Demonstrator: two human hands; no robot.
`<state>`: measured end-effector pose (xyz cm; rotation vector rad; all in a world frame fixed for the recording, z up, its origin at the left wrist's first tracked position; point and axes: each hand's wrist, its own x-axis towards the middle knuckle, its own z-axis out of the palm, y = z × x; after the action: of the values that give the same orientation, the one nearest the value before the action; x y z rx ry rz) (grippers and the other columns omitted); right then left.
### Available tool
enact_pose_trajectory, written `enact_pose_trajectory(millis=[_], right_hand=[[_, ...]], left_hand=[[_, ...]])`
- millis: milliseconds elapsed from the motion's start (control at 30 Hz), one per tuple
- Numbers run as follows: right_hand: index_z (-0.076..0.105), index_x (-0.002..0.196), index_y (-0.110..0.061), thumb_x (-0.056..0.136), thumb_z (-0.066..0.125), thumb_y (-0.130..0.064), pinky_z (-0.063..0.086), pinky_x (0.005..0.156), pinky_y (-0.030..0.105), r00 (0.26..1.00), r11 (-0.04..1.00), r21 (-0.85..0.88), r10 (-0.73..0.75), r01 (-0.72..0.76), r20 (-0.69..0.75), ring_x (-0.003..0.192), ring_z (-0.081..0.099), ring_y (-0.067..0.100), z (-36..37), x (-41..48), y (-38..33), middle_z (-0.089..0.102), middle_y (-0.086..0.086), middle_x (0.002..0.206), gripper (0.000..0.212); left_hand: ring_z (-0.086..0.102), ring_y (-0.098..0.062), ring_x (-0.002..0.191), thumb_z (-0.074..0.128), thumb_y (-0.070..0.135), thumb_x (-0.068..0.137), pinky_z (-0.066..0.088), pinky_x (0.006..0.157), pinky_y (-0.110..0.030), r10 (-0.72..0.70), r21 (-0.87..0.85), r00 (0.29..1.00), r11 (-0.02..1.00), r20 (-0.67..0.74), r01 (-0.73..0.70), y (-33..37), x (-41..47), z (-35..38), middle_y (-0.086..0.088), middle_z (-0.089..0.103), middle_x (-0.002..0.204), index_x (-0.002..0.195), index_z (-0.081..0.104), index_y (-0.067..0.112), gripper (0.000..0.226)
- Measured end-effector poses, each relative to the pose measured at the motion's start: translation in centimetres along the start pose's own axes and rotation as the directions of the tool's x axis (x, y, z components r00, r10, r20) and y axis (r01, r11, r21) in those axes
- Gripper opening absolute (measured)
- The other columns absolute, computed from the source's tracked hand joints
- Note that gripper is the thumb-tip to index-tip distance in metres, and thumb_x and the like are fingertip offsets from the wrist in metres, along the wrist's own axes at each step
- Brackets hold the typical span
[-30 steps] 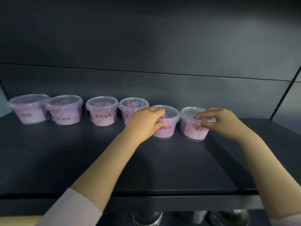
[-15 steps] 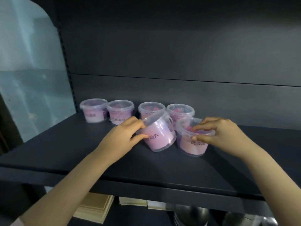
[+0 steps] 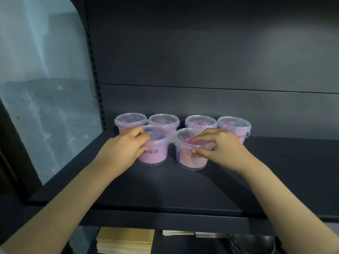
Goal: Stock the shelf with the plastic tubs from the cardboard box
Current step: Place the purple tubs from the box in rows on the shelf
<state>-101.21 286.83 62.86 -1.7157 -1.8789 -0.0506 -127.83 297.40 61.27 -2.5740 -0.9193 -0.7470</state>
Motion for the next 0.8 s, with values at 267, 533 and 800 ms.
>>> enact_pose_trajectory(millis=[267,533,800], right_hand=[[0.071,0.108,-0.038,0.081,0.068,-0.044,0.047,0.094,0.033,0.998,0.995,-0.072,0.062,-0.063,-0.018,0.113,0.057,0.010,2.0,2.4,-1.2,0.066,-0.016,0.117,0.027],[0.072,0.106,-0.033,0.082,0.070,-0.038,0.040,0.090,0.022,0.996,0.997,-0.034,0.063,-0.065,-0.057,0.109,0.057,0.010,3.6,3.6,-1.8,0.067,-0.011,0.114,0.025],[0.068,0.115,-0.028,0.082,0.069,-0.038,0.044,0.096,0.033,1.000,0.991,-0.137,0.012,-0.009,0.020,0.113,0.058,0.018,-1.1,1.7,-3.1,0.067,-0.003,0.119,0.035]], left_hand=[[0.056,-0.024,0.088,0.068,0.024,0.083,0.053,0.058,-0.044,-0.016,-0.052,1.000,0.999,-0.001,0.016,-3.2,-0.8,0.5,0.000,0.051,0.096,0.098,0.061,0.016,0.018],[0.055,-0.026,0.097,0.068,0.028,0.083,0.053,0.063,-0.043,-0.049,-0.024,0.998,0.998,0.027,0.050,-3.4,0.4,1.0,-0.002,0.053,0.102,0.101,0.060,0.015,0.024],[0.051,-0.025,0.117,0.059,0.055,0.081,0.044,0.094,-0.041,-0.066,-0.039,0.996,0.997,0.057,0.068,-1.3,1.4,-1.5,0.003,0.053,0.131,0.129,0.051,0.026,0.057]])
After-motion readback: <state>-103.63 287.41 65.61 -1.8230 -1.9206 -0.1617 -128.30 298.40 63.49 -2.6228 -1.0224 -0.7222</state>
